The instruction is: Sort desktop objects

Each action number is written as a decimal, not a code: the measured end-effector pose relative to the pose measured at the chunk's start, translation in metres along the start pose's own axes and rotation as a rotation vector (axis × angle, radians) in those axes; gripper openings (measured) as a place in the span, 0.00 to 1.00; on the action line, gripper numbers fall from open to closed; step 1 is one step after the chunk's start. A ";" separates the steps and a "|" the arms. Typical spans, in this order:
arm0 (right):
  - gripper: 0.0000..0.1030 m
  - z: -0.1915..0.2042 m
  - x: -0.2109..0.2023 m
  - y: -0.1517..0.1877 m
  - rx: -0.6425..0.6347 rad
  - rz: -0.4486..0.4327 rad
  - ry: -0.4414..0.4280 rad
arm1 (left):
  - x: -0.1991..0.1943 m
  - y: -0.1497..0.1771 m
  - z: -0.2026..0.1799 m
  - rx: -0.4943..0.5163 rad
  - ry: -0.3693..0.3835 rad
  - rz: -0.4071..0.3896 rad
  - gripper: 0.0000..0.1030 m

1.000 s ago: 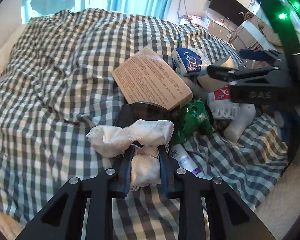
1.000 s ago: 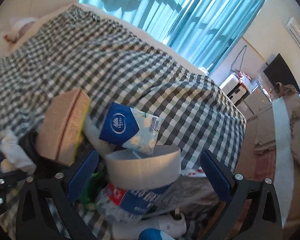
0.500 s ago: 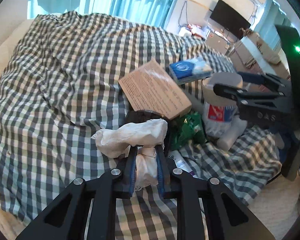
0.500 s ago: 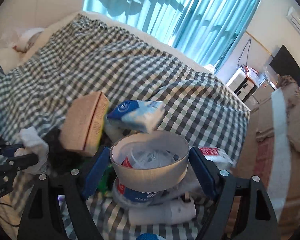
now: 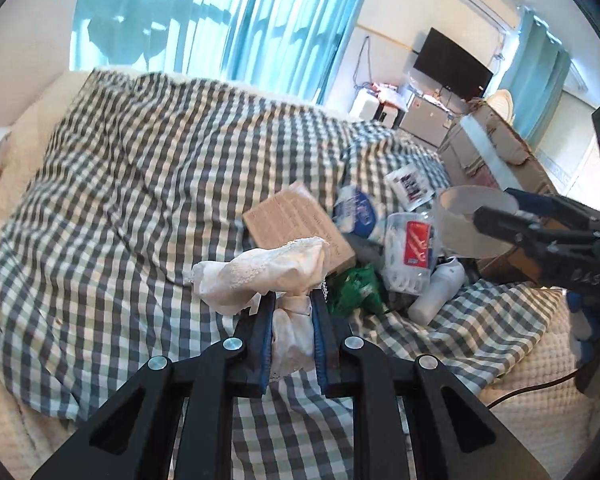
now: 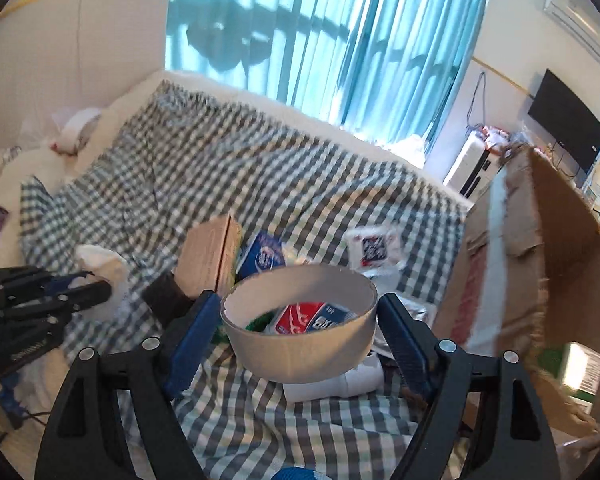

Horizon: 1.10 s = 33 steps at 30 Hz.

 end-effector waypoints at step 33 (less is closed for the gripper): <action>0.75 -0.244 -0.110 0.039 0.467 -0.209 0.170 | -0.003 -0.138 -0.305 0.303 0.180 -0.134 0.17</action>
Point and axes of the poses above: each gripper's, at about its wrist camera, not at the fingertips, and x roughly the way its jaws point, z to its left, y to its underside, the point moved 4 cm from there along x, roughly the way its jaws point, and after that the axes turned 13 degrees about z, right-handed, at the moved point
